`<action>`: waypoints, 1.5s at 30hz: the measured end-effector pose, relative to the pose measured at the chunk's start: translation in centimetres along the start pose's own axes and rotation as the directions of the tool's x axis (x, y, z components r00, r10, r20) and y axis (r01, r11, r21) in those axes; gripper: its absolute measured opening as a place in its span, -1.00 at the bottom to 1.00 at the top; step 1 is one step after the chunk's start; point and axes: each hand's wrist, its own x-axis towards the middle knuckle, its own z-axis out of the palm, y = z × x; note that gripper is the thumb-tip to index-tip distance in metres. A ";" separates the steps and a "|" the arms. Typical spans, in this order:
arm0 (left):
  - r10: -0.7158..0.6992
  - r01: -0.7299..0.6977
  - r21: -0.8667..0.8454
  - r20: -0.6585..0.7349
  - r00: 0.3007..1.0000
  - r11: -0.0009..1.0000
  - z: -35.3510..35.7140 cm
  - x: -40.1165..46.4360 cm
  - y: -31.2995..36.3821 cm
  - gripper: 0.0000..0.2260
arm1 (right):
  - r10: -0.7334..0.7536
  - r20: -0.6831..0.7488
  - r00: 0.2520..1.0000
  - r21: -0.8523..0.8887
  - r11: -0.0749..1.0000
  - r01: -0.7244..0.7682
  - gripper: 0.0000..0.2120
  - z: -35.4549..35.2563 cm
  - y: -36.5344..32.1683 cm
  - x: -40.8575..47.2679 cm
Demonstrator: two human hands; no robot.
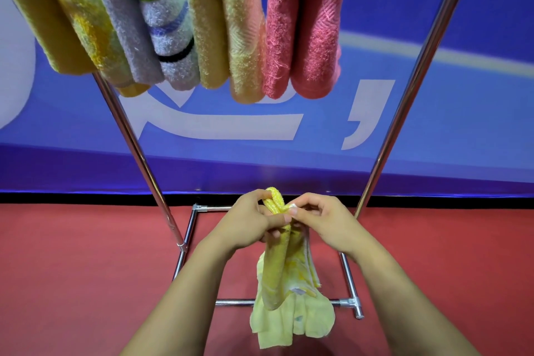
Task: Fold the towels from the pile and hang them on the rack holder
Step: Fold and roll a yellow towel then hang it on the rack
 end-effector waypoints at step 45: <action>0.397 -0.429 -0.166 -0.196 0.897 0.888 0.7 -0.2 0.4 -0.54 | -0.118 -0.312 0.943 0.200 0.962 0.187 -0.86 0.9 -2.9 0.1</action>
